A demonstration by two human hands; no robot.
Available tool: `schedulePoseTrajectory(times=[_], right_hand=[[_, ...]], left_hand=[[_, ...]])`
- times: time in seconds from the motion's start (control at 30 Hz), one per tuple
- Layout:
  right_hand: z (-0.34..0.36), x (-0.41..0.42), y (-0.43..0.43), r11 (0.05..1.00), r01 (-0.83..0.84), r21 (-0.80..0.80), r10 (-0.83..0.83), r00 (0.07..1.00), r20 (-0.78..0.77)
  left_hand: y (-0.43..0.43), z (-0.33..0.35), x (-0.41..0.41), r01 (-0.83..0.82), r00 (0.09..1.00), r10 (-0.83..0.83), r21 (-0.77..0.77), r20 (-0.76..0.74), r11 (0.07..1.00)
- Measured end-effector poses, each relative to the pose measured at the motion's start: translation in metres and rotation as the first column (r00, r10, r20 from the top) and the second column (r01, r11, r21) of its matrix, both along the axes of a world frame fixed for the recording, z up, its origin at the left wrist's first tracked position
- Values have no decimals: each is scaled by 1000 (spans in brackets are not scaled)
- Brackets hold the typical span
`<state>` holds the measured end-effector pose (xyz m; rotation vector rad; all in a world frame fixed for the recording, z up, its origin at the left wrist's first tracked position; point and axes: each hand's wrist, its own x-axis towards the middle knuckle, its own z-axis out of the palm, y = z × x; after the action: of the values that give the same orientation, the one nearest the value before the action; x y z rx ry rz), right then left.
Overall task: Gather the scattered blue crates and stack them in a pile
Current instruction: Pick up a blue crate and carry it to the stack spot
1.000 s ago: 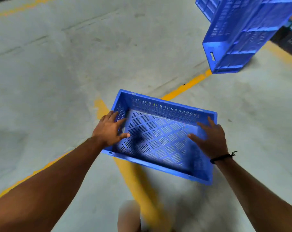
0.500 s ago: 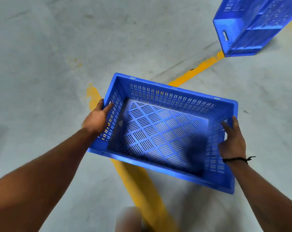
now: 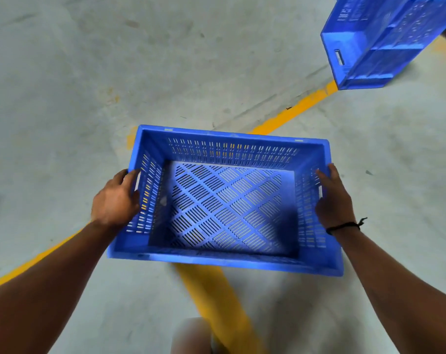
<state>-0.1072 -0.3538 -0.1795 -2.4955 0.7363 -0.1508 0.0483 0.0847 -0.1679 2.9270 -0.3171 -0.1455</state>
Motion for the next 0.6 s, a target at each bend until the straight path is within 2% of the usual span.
schedulePoseTrajectory(times=[0.1, 0.23, 0.3, 0.43, 0.5, 0.6], right_hand=[[-1, -7, -14, 1000, 8, 7, -8, 1000, -18], [-8, -11, -15, 994, 22, 108, -7, 990, -139], [-11, -7, -8, 992, 29, 123, -10, 989, -145], [-4, -5, 1, 980, 162, 113, -148, 981, -128], [1, -4, 3, 985, 140, 95, -128, 984, -123], [19, 0, 5, 990, 113, 84, -103, 988, -114]], left_hand=[[5, -4, 13, -25, 995, 11, -152, -96, 988], [2, -20, 20, -50, 960, -5, -187, -279, 981], [4, -28, 18, -68, 966, 8, -225, -258, 972], [2, -27, 15, -100, 982, 56, -244, -181, 965], [4, -23, 13, -78, 991, 50, -224, -127, 971], [12, -12, 12, -82, 990, 57, -204, -126, 975]])
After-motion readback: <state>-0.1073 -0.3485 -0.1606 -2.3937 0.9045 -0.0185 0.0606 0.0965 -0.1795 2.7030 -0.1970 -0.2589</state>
